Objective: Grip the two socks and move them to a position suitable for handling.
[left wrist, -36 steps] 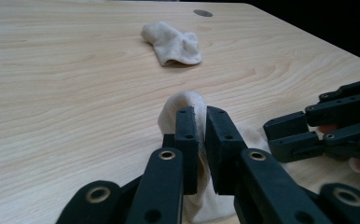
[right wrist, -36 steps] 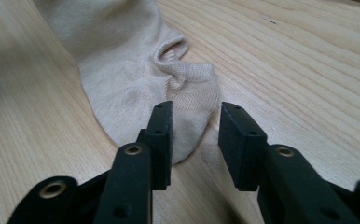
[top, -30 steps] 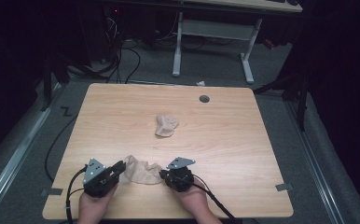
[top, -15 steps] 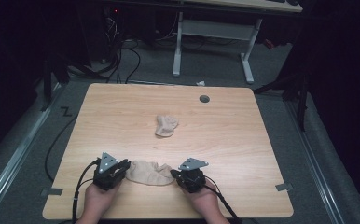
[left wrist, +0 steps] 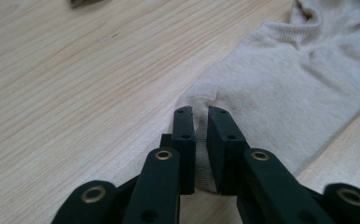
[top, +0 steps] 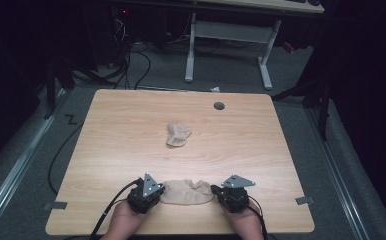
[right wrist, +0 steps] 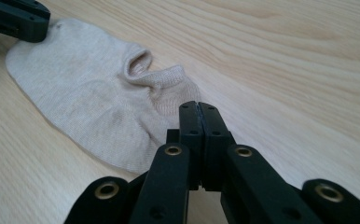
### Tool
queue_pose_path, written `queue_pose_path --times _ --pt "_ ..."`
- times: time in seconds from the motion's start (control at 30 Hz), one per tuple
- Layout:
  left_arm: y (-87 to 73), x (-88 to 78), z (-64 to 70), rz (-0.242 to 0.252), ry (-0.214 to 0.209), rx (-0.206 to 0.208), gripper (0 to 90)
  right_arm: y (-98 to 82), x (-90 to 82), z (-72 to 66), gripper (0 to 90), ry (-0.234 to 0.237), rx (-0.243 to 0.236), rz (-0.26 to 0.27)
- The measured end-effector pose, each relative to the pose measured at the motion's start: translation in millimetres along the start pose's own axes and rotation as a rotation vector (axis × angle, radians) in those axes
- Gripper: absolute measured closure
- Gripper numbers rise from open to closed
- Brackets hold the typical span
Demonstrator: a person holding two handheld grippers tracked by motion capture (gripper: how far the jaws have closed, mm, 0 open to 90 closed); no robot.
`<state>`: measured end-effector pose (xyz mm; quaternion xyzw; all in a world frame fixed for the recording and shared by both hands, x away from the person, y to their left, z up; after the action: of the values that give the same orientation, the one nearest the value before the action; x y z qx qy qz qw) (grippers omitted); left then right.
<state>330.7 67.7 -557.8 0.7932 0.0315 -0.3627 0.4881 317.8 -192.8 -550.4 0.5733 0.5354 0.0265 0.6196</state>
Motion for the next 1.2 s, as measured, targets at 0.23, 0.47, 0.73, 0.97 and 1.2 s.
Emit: queue_pose_path --times 0.23,0.47,0.73,0.97,1.2 --pt "-2.9 -2.3 -0.6 0.006 0.005 -0.005 81.3 -8.4 -1.2 1.1 90.0 -0.009 0.008 -0.008" --pt "-4.5 -3.9 -5.1 0.007 -0.019 -0.049 79.3 -7.2 1.7 -0.4 88.8 0.005 -0.001 -0.004" --pt "0.8 -11.0 -34.7 0.072 -0.019 -0.177 71.0 5.8 -6.8 -1.4 80.6 -0.007 -0.010 0.038" --pt "-10.0 -11.1 -62.4 0.069 0.010 -0.231 67.9 21.4 -3.1 -4.6 75.6 -0.018 -0.035 0.043" --pt "-23.2 -14.3 -76.3 0.065 0.010 -0.305 63.2 52.8 14.7 -7.0 69.9 -0.027 -0.062 0.051"
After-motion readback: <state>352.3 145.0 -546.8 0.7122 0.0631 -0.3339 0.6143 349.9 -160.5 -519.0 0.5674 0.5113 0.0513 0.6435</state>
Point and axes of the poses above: each handheld gripper's, and its own axes: x roughly forward along the jaws, y roughly out of its top, z roughly to its right, the point moved 4 cm from there along x, roughly forward along the jaws, and after that the axes turned 15 degrees about y, right-handed, at the moved point
